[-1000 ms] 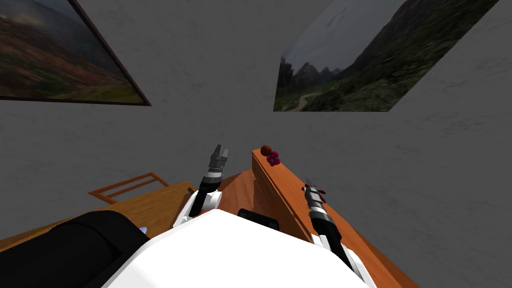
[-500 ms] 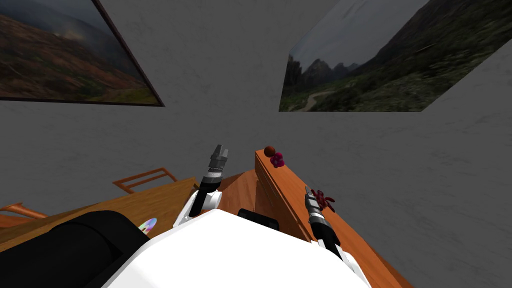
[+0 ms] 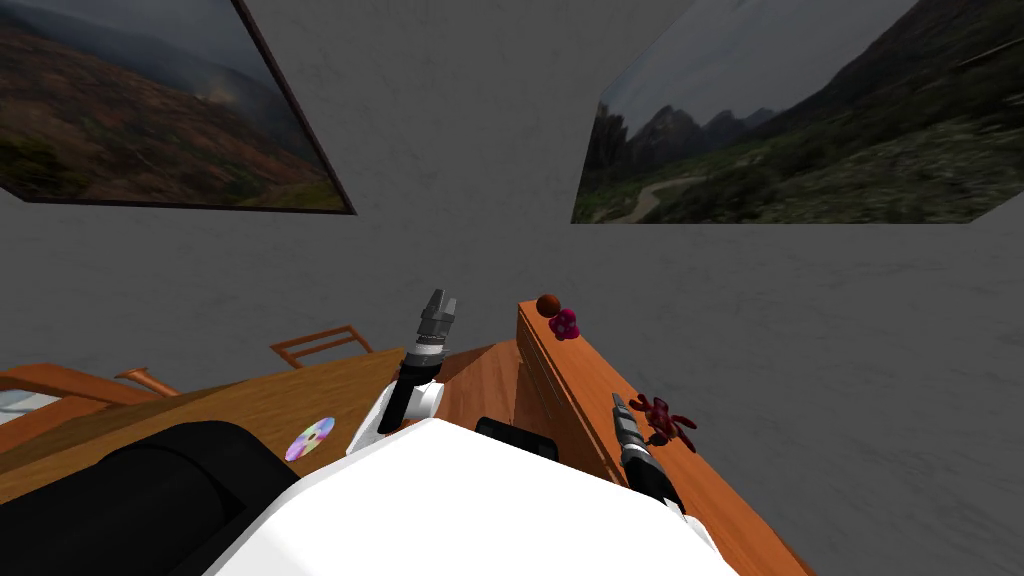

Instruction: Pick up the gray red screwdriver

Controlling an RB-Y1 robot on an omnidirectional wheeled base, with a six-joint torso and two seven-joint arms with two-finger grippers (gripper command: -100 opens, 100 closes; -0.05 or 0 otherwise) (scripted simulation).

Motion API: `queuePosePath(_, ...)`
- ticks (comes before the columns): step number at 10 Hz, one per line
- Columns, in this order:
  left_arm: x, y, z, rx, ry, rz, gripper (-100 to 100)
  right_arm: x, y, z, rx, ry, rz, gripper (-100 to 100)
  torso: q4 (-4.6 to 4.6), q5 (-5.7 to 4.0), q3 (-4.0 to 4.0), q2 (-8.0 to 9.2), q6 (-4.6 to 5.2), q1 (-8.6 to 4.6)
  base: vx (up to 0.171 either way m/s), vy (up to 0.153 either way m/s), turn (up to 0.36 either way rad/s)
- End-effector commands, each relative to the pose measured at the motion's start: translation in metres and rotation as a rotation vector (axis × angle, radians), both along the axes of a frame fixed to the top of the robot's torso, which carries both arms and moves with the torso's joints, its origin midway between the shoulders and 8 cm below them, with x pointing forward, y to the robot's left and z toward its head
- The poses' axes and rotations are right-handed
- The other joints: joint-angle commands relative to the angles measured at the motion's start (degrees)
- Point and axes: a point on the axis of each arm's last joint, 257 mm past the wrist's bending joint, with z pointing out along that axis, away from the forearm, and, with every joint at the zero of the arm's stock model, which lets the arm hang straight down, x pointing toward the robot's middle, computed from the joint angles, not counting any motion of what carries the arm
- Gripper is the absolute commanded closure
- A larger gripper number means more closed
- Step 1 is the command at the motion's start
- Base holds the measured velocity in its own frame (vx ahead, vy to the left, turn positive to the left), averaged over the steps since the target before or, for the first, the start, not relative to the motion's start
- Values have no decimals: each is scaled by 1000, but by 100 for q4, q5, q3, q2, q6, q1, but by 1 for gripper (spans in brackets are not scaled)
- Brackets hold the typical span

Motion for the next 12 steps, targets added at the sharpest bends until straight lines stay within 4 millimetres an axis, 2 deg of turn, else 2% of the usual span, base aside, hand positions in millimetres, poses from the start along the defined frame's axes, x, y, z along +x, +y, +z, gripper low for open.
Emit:
queuePosePath(1, 0, 0, 0, 0, 0, 0, 0, -14, -9, -22, -17, 61, -26, -100, 0, 0, 0, 0, 0, 0, 19, 0, 122)
queuePosePath(2, 0, 0, 0, 0, 0, 0, 0, -33, -21, -44, -19, 132, -69, -100, 0, -1, 0, 0, 3, -1, 24, 8, 193)
queuePosePath(4, 0, 0, 0, 0, 0, 0, 0, -37, -22, -49, -36, 149, -65, -100, -1, 0, -1, -2, 3, -1, 19, -1, 59)
queuePosePath(5, 0, 0, 0, 0, 0, 0, 0, -63, -36, -75, -50, 234, -109, -100, 0, 0, 1, 3, 5, -2, 19, 0, 164)
queuePosePath(6, 0, 0, 0, 0, 0, 0, 0, -63, -36, -75, -58, 235, -106, -100, 0, -1, 0, 1, 0, -3, 20, -2, 150)
queuePosePath(7, 0, 0, 0, 0, 0, 0, 0, -91, -50, -97, -74, 316, -152, -100, 0, 0, 1, 2, 4, -1, 27, 2, 254)
queuePosePath(8, 0, 0, 0, 0, 0, 0, 0, -91, -51, -97, -81, 317, -150, -100, 0, 0, 0, 0, 1, -3, 24, -4, 117)
queuePosePath(9, 0, 0, 0, 0, 0, 0, 0, -110, -63, -108, -94, 368, -196, -100, 0, -1, 0, 0, 4, -1, 26, 5, 212)
queuePosePath(12, 0, 0, 0, 0, 0, 0, 0, -149, -79, -131, -141, 468, -237, -100, 0, 0, -1, -2, 1, -1, 23, -2, 158)
